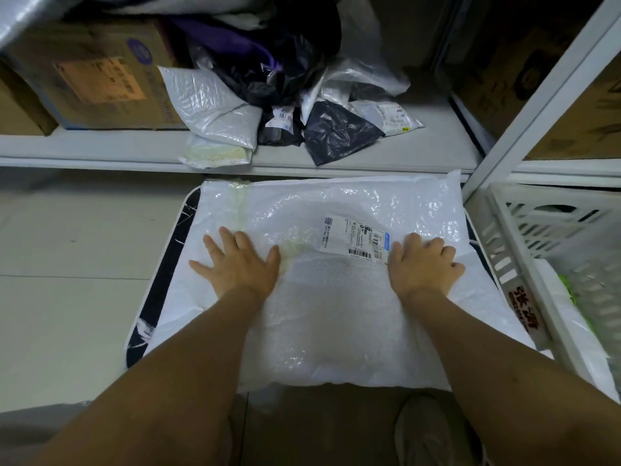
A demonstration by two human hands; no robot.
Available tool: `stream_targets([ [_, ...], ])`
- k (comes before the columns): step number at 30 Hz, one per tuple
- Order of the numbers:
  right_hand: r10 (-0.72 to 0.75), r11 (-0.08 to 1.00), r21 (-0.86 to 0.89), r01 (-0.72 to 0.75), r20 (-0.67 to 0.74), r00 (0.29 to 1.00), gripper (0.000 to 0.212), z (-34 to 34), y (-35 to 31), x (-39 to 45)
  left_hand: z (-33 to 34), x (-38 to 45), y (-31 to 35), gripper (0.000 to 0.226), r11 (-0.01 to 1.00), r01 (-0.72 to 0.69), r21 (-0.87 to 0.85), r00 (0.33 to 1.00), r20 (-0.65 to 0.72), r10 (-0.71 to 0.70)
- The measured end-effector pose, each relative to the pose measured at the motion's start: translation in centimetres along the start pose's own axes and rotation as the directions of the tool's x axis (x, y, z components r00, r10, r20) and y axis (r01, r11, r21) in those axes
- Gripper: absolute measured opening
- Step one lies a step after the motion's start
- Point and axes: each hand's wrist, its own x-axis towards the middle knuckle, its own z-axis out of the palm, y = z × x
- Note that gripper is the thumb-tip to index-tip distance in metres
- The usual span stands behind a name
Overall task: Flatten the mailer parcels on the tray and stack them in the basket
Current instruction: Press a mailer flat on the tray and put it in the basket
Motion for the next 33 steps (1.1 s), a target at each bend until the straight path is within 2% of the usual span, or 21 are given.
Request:
stream_targets([
  [1, 0.013, 1.0, 0.019, -0.012, -0.032, 0.999, 0.05, -0.3, -0.7, 0.1, -0.3, 0.1, 0.9, 0.08, 1.0, 0.011, 0.01, 1.0, -0.012, -0.011],
  [2, -0.06, 0.997, 0.037, 0.062, -0.052, 0.997, 0.052, -0.5, -1.6, 0.0, -0.6, 0.0, 2.1, 0.076, 0.999, -0.03, 0.025, 0.999, -0.028, 0.03],
  [3, -0.201, 0.978, 0.054, 0.204, -0.051, 0.978, 0.053, -0.6, -2.5, -0.2, -0.7, -0.2, 3.6, 0.072, 0.991, -0.127, 0.036, 0.991, -0.044, 0.129],
  [5, -0.469, 0.879, 0.1, 0.465, 0.017, 0.883, 0.053, -0.3, -4.5, -0.7, -0.7, -1.1, 6.2, 0.063, 0.927, -0.371, 0.058, 0.927, -0.041, 0.374],
  [7, -0.527, 0.849, 0.127, 0.513, 0.138, 0.839, 0.054, 0.4, -5.5, -0.6, 0.0, -1.5, 7.4, 0.061, 0.869, -0.486, 0.095, 0.873, 0.015, 0.487],
  [9, -0.47, 0.883, 0.116, 0.455, 0.223, 0.854, 0.057, 1.1, -4.9, -0.2, 0.7, -1.3, 7.1, 0.065, 0.87, -0.481, 0.109, 0.877, 0.058, 0.477],
  [14, -0.254, 0.962, -0.022, 0.271, 0.283, 0.925, 0.063, 1.6, 0.5, 0.9, 1.3, -0.1, 3.7, 0.075, 0.951, -0.303, 0.057, 0.952, 0.058, 0.299],
  [17, -0.113, 0.985, -0.088, 0.148, 0.317, 0.942, 0.064, 1.2, 3.2, 0.8, 1.3, -0.5, 1.6, 0.07, 0.987, -0.159, 0.004, 0.986, 0.048, 0.159],
  [20, -0.039, 0.991, -0.108, 0.079, 0.327, 0.944, 0.061, 0.4, 4.2, 0.5, 1.1, -1.0, -0.3, 0.064, 0.998, -0.005, -0.064, 0.995, 0.096, 0.011],
  [23, 0.063, 0.984, -0.177, -0.011, 0.292, 0.954, 0.056, -0.6, 4.2, -0.4, 0.2, -1.5, -2.4, 0.063, 0.977, 0.199, -0.074, 0.971, 0.148, -0.187],
  [26, 0.251, 0.964, -0.149, -0.22, 0.243, 0.937, 0.061, -2.2, 4.9, -1.3, -1.1, -1.5, -4.2, 0.062, 0.861, 0.485, -0.155, 0.874, 0.134, -0.468],
  [27, 0.307, 0.951, -0.109, -0.289, 0.239, 0.921, 0.062, -2.8, 5.3, -1.4, -1.4, -1.5, -4.8, 0.059, 0.826, 0.532, -0.184, 0.846, 0.134, -0.515],
  [30, 0.366, 0.921, 0.023, -0.39, 0.293, 0.883, 0.061, -4.1, 6.6, -1.4, -2.5, -1.2, -6.8, 0.048, 0.794, 0.543, -0.272, 0.84, 0.176, -0.514],
  [33, 0.301, 0.943, 0.05, -0.328, 0.293, 0.908, 0.059, -4.9, 6.9, -1.6, -3.4, -1.2, -7.5, 0.039, 0.755, 0.524, -0.395, 0.851, 0.204, -0.484],
])
